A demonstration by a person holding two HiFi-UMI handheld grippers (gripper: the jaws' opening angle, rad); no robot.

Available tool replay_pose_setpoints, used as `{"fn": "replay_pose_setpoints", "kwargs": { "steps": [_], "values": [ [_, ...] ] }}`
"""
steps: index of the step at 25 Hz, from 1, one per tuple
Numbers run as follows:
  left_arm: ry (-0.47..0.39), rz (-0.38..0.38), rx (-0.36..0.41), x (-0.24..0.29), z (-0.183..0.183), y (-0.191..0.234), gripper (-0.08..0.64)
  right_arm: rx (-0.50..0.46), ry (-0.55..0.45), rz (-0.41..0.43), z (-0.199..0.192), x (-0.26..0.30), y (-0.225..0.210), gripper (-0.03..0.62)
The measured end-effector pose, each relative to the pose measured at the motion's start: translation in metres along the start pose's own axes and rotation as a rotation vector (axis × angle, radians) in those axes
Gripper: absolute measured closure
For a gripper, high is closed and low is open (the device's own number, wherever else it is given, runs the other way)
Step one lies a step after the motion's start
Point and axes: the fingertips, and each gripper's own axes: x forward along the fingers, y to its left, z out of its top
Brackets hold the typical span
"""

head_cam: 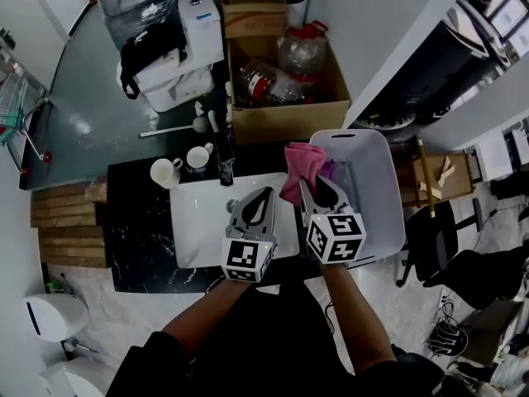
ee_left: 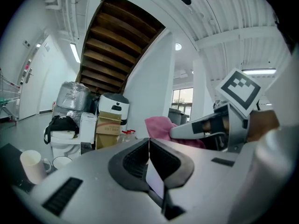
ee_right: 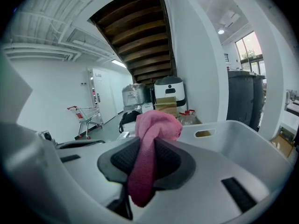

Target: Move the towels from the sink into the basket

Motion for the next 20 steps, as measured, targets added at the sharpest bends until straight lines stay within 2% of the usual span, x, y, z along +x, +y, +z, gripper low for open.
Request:
{"fn": "replay_pose_setpoints", "kwargs": {
  "steps": [6,13,20],
  "values": [
    [-0.015,0.066,-0.008,0.018,0.004,-0.025,0.545,-0.006,0.011,0.051,0.001,-0.010,-0.032,0.486],
    [-0.023,0.108,0.000,0.038,0.005,-0.051,0.545,-0.006,0.029,0.086,-0.007,-0.013,-0.068,0.486],
    [-0.041,0.161,0.009,0.047,0.006,-0.066,0.546,-0.022,0.074,0.111,-0.026,-0.007,-0.096,0.486]
  ]
}}
